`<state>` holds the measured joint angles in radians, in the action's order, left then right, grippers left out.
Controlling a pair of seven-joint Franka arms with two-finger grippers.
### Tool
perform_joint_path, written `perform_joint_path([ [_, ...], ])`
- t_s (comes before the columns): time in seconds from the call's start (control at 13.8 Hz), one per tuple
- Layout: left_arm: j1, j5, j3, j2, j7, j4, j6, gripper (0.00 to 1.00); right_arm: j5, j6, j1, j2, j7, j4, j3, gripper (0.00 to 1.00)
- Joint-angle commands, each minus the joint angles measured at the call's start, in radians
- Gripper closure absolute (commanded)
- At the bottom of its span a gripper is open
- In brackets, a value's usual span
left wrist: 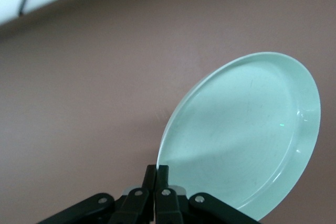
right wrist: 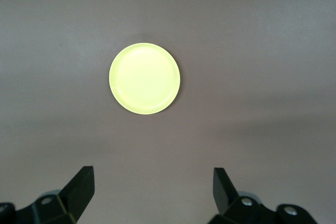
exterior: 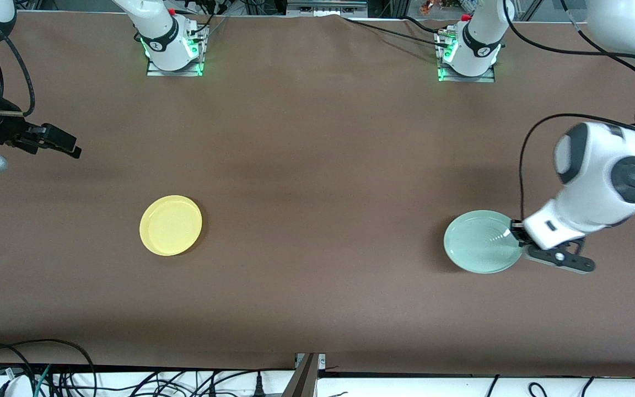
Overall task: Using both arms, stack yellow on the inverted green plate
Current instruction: 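Carry the green plate toward the table middle, flipping it over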
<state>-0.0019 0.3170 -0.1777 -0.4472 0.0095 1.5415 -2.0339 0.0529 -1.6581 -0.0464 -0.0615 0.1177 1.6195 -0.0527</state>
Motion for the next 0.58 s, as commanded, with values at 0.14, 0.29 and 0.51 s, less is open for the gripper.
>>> perform_joint_path([
  [0.14,-0.303,0.458,0.024,-0.011,-0.340,-0.112,0.165,1.00,-0.007,0.006,-0.004,-0.017,0.013,-0.024,-0.004,0.00],
  [0.29,-0.395,0.604,0.024,-0.025,-0.460,-0.112,0.223,1.00,-0.004,0.006,-0.003,-0.017,0.013,-0.024,-0.006,0.00],
  [0.51,-0.550,0.786,0.027,-0.071,-0.577,-0.109,0.300,1.00,-0.002,0.008,-0.003,-0.017,0.013,-0.024,-0.004,0.00],
])
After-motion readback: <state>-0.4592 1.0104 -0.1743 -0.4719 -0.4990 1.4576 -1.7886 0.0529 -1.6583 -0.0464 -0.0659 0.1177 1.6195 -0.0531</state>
